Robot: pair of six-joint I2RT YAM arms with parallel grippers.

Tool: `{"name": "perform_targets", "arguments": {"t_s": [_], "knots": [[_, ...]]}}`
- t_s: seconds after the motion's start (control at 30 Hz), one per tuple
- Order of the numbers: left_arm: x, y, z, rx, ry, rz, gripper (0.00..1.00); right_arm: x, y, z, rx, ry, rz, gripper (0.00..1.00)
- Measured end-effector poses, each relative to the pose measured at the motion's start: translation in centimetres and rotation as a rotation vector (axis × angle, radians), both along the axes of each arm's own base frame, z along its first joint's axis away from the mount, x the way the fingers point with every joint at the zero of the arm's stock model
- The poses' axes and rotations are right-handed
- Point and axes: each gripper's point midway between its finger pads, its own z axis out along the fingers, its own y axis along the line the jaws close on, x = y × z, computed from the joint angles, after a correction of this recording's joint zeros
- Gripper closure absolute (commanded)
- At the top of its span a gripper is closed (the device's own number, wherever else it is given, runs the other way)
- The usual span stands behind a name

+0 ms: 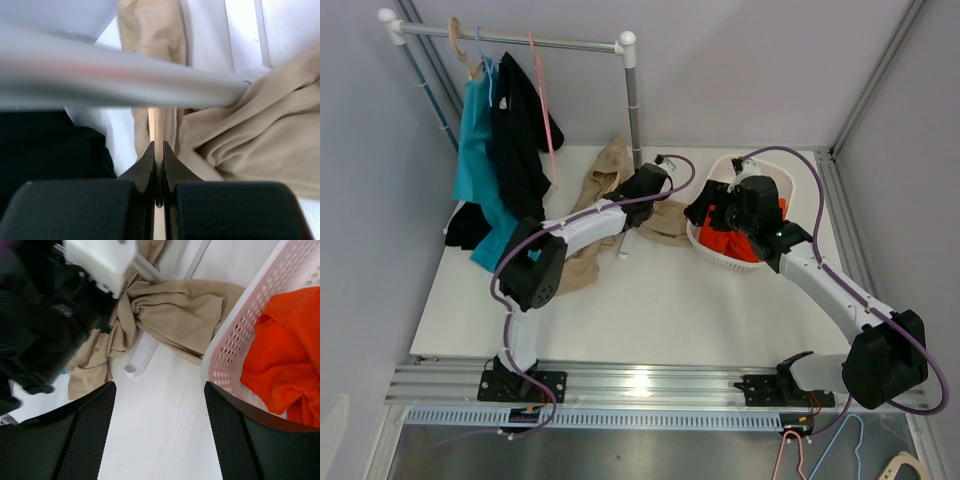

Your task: Remove the t-shirt from the hanger

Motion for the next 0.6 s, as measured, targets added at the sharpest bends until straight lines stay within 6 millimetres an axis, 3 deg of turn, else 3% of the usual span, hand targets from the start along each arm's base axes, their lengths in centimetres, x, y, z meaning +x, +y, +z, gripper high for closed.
{"name": "perform_targets", "arguments": {"t_s": [0.3,0.6], "knots": [[-1.0,2.4,7.6,-0.219,-0.067,0.125,0.99,-0.7,1.3,0.3,0.026,-0.013,0.076,0.21],[-2.3,4.0,17.4,-0.405,-0.174,0.221,0.99,-3.0,5.0,1.1,0.026,-0.069,0.246,0.21]]}}
